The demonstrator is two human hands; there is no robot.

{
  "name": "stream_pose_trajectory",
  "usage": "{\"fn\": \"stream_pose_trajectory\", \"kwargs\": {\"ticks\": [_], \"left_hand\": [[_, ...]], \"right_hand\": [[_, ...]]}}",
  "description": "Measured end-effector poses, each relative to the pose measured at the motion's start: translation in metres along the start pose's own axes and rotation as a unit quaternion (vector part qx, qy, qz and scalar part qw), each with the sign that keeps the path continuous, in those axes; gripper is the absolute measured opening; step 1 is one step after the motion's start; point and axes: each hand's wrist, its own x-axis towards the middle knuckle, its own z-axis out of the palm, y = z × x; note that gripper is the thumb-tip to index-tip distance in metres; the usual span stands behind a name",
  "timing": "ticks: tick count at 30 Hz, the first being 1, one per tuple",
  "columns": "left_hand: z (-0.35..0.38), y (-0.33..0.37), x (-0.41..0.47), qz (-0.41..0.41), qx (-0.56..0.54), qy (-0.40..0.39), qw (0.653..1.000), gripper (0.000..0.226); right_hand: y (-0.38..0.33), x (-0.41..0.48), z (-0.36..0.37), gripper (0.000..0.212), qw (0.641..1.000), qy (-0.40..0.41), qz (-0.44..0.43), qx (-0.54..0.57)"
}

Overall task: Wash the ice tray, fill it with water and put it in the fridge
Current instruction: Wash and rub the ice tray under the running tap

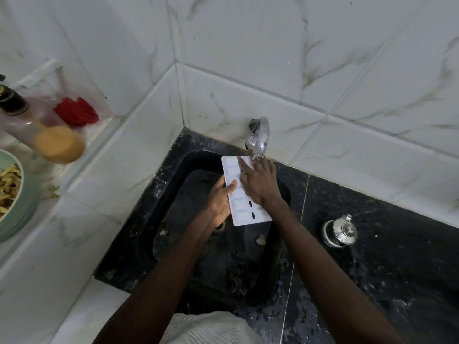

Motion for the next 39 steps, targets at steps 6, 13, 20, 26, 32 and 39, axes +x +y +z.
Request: {"fn": "stream_pose_trajectory", "kwargs": {"ticks": [6,13,20,26,32,39], "left_hand": [[-0.02,0.012,0.01,0.036,-0.054,0.015,0.998,0.047],[-0.001,-0.015,0.002,0.011,-0.063,-0.009,0.998,0.043],[0.002,-0.007,0.003,0.063,-0.069,-0.005,0.996,0.038],[-0.014,-0.008,0.01,0.108,-0.094,0.021,0.989,0.05],[0.005,-0.015,0.005,0.075,-0.075,0.013,0.994,0.05],[0.014,-0.02,-0.002,0.041,-0.066,0.006,0.997,0.049]], "right_hand": [[-0.006,-0.026,0.013,0.06,0.995,-0.047,-0.083,0.014],[0.011,-0.007,0.01,0.048,0.999,-0.007,-0.024,0.047],[0.005,-0.052,0.026,0.062,0.995,0.001,-0.026,0.098],[0.034,-0.102,0.05,0.053,0.979,0.01,-0.034,0.201],[0.039,-0.076,0.03,0.057,0.953,0.08,0.062,0.284],[0.043,-0.027,0.021,0.069,0.993,-0.011,0.012,0.117]]}}
